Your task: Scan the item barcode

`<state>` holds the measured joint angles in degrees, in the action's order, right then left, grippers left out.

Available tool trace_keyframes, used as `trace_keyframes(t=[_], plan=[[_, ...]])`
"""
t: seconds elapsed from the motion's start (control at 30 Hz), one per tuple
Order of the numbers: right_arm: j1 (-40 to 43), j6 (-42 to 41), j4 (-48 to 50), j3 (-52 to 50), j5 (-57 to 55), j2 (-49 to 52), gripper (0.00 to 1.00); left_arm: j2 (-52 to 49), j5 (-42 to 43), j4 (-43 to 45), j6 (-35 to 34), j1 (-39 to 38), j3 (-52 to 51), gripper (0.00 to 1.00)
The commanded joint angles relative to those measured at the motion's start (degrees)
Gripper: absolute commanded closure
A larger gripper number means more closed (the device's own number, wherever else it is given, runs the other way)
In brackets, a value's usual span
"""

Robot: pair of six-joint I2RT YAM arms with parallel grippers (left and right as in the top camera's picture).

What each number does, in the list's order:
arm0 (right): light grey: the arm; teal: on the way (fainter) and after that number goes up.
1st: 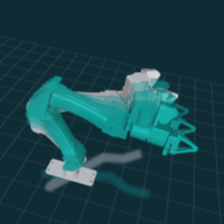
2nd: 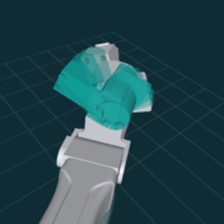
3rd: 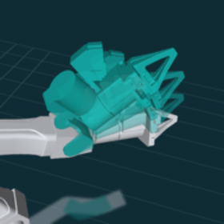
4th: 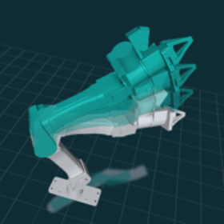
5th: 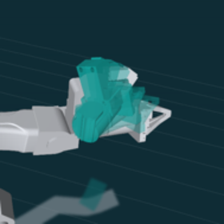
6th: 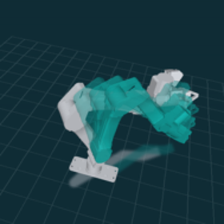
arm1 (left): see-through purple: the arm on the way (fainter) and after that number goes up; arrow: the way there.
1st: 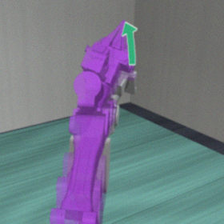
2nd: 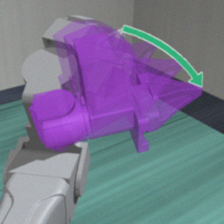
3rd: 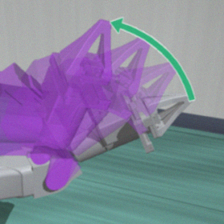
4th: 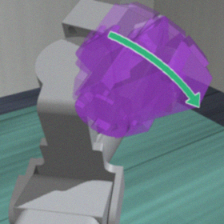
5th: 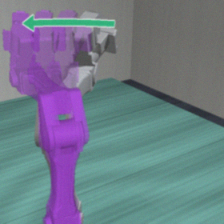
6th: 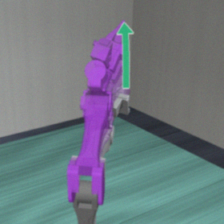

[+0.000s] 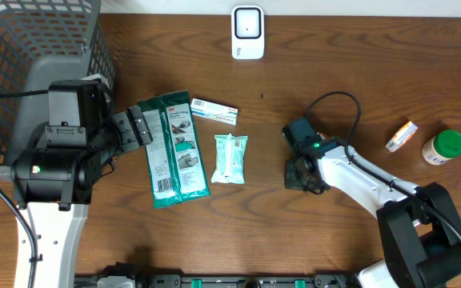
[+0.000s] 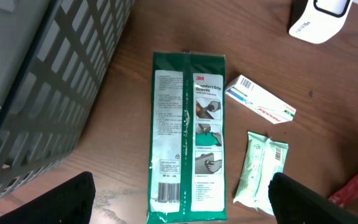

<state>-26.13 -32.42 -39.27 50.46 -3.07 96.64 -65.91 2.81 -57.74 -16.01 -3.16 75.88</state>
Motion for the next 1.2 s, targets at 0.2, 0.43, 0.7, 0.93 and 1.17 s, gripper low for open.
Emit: trace_keyframes(t=[0.2,0.43,0.7,0.93,1.17], plan=[[-0.59,-0.09,4.98,-0.79,0.33,-0.2,0.98,0.0,-0.5,-0.09,1.16,0.09,0.48,0.1],[-0.59,-2.14,15.19,-0.79,2.25,-0.2,0.96,0.0,-0.5,-0.09,1.16,0.07,0.48,0.1],[-0.13,-0.81,23.37,-0.04,3.98,-1.31,0.96,0.0,-0.5,-0.09,1.16,0.07,0.46,0.1],[6.01,28.68,8.44,7.61,6.67,-17.55,0.52,0.0,-0.5,-0.09,1.16,0.07,0.46,0.1],[19.32,32.57,6.01,7.39,5.42,-14.99,0.56,0.0,-0.5,-0.09,1.16,0.09,0.46,0.1]])
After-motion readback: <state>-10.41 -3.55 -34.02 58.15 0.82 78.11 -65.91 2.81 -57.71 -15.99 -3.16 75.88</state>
